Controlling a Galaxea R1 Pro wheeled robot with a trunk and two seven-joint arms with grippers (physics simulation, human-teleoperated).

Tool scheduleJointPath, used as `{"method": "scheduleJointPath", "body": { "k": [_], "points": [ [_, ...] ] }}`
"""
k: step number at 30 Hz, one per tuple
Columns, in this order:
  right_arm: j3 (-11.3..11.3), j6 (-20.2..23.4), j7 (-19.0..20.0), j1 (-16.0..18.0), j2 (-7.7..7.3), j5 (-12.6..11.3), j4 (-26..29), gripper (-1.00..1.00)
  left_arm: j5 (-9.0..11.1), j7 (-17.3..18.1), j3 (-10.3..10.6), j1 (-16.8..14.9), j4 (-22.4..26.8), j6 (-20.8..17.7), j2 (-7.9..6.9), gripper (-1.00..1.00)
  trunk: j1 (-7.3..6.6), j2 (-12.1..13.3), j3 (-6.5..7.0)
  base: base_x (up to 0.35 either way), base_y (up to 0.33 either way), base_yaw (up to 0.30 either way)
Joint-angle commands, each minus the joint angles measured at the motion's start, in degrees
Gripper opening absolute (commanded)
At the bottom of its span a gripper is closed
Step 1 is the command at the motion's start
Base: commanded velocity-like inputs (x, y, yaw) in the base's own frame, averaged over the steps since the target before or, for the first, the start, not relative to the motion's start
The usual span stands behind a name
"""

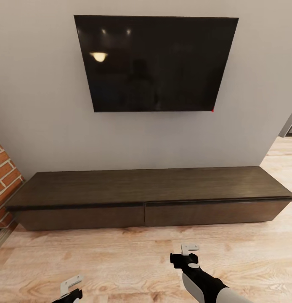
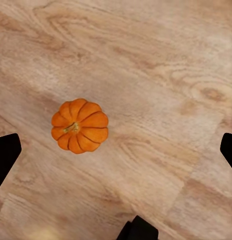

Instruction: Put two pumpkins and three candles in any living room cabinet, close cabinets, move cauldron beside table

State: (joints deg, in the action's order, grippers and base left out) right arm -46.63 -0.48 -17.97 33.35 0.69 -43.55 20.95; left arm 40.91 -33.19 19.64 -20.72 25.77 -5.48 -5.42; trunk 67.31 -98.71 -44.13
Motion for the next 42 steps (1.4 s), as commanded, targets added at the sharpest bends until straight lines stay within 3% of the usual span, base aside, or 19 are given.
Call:
{"method": "scheduleJointPath", "body": {
  "k": [1,8,14,20,28,30,33,35,36,37,42],
  "points": [
    [-0.5,0.0,-0.4,0.1,-0.05,-0.5,0.1,1.0,0.2,-0.5,0.4,0.0,0.1,-0.3,-0.09,1.0,0.0,0.0,-0.05,0.0,0.0,0.0],
    [-0.5,0.0,-0.4,0.1,-0.04,-0.5,0.1,1.0,0.3,-0.5,0.3,0.0,0.1,-0.2,-0.13,1.0,1.53,-2.8,-1.31,0.0,0.0,0.0],
    [-0.5,-0.1,-0.4,0.1,-0.07,-0.5,0.1,1.0,2.7,-0.2,0.1,0.0,0.1,-0.2,-0.59,1.0,2.85,-5.2,-2.38,0.0,0.0,0.0],
    [-0.5,-0.1,-0.4,0.1,-0.11,-0.4,0.2,1.0,3.9,7.4,0.1,-0.1,0.1,-0.3,-2.84,1.0,4.17,-7.6,-3.46,0.0,0.0,0.0],
    [-0.4,-0.2,-0.3,0.1,-0.16,-0.4,0.9,1.0,3.9,10.4,-0.3,-0.4,1.3,-0.9,-5.22,1.0,5.93,-10.9,-4.9,0.0,0.0,0.0],
    [-0.4,-0.2,0.0,0.1,-0.17,-0.4,1.1,1.0,4.0,10.5,-1.8,-1.5,4.6,-2.8,-6.83,1.0,6.36,-11.7,-5.26,0.0,0.0,0.0],
    [-0.3,-0.2,1.7,0.1,-0.17,-0.4,1.8,1.0,4.1,10.7,-5.0,-2.2,10.2,-9.5,-8.5,1.0,7.02,-12.9,-5.8,0.0,0.0,0.0],
    [-0.2,-0.2,3.0,0.1,-0.17,-0.7,2.2,1.0,4.1,10.7,-9.2,-2.4,15.4,-14.6,-9.25,1.0,7.46,-13.7,-6.15,0.0,0.0,0.0],
    [-0.2,-0.2,3.2,0.1,-0.17,-0.7,2.3,1.0,4.1,10.8,-10.3,-2.5,16.4,-15.6,-9.35,1.0,7.68,-14.1,-6.33,0.0,0.0,0.0],
    [0.0,-0.2,5.5,0.1,-0.2,-1.0,3.5,1.0,4.1,10.9,-14.6,-2.6,20.3,-18.6,-9.7,1.0,7.9,-14.5,-6.51,0.0,0.0,0.0],
    [0.1,-0.2,8.9,0.1,-0.32,-1.3,5.4,1.0,4.1,10.9,-16.8,-2.9,24.3,-19.9,-9.99,1.0,9.0,-16.5,-7.41,0.0,0.0,0.0]
  ]
}}
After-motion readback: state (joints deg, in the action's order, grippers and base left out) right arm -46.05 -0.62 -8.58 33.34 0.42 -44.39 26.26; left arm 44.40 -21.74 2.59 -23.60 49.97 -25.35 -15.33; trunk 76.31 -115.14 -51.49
